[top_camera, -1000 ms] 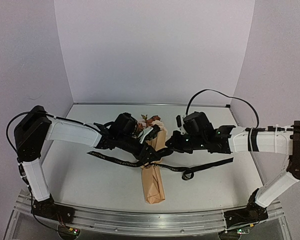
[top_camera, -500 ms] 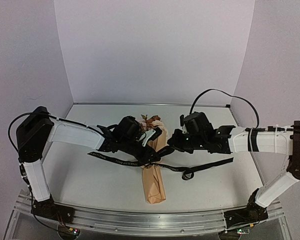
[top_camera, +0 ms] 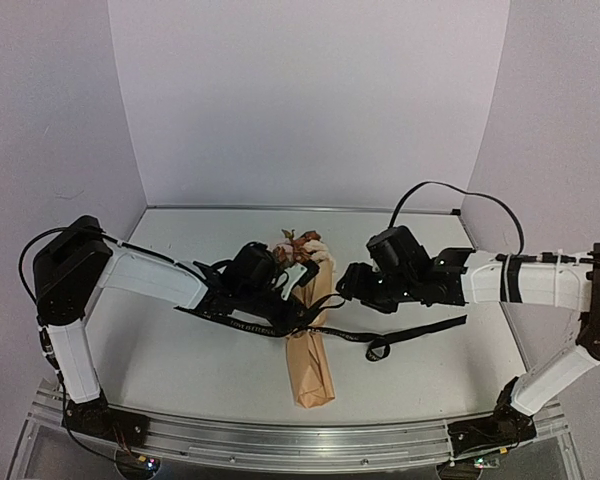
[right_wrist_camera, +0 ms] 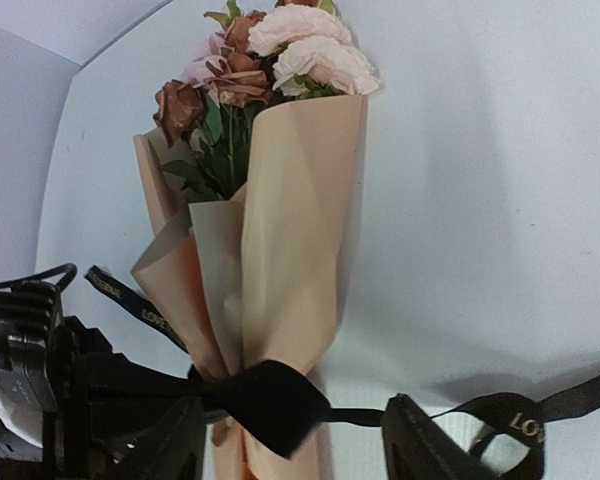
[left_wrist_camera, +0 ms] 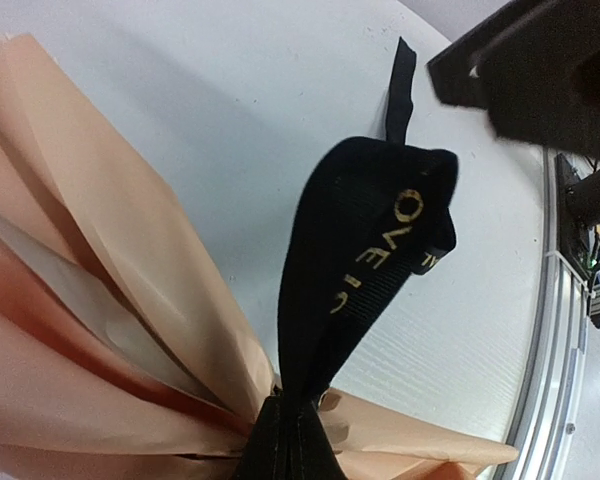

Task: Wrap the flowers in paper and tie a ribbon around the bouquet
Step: Cross the half-tied ribbon over the folded bouquet.

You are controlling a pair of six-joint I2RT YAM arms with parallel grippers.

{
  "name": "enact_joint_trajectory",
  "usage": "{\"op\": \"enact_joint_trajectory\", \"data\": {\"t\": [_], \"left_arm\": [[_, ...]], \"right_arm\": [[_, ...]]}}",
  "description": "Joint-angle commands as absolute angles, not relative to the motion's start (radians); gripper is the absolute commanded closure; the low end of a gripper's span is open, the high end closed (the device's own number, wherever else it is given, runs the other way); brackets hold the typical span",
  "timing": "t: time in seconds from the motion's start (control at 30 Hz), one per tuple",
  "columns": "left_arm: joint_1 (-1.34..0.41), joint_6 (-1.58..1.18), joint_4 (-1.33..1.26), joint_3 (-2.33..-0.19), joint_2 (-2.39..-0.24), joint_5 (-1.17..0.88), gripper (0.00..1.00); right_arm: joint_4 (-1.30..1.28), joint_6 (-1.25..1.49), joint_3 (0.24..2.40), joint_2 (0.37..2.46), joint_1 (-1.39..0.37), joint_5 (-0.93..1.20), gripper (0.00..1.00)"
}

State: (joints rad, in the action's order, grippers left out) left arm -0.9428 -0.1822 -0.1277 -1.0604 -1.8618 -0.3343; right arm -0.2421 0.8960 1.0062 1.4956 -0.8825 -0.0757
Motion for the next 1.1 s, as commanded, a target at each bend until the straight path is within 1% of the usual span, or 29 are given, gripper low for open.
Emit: {"op": "enact_joint_trajectory", "data": {"t": [0.0, 0.17, 0.23, 0.33, 0.7, 0.9, 0.97, 1.07], "left_arm": [[-0.946, -0.175, -0.226, -1.025, -1.794, -0.302, 1.00], [-0.946, -0.174, -0.249, -1.008, -1.775, -0.292, 1.00], [-0.946, -0.173, -0.253, -1.009, -1.772, -0.294, 1.00], [-0.947, -0.173, -0.253, -1.009, -1.770, -0.296, 1.00], [-0.946, -0.161, -0.240, -1.015, -1.759, -0.297, 1.00], [-0.946, -0.156, -0.236, -1.019, -1.763, -0.299, 1.00], [-0.946, -0.154, -0.235, -1.022, -1.765, -0.299, 1.00], [-0.946, -0.147, -0.232, -1.027, -1.765, -0.299, 1.00]], "right_arm": [[-0.432, 0.928, 0.973, 1.357, -0.885, -0.204, 0.31], [-0.488, 1.013, 0.822, 1.278, -0.877, -0.231, 0.34], [-0.497, 1.042, 0.774, 1.270, -0.861, -0.233, 0.37], [-0.511, 1.077, 0.747, 1.288, -0.811, -0.225, 0.39], [-0.522, 1.180, 0.800, 1.516, -0.602, -0.180, 0.40], [-0.524, 1.197, 0.845, 1.614, -0.556, -0.211, 0.41], [-0.526, 1.198, 0.852, 1.645, -0.553, -0.211, 0.44], [-0.528, 1.205, 0.858, 1.682, -0.551, -0.212, 0.52]]}}
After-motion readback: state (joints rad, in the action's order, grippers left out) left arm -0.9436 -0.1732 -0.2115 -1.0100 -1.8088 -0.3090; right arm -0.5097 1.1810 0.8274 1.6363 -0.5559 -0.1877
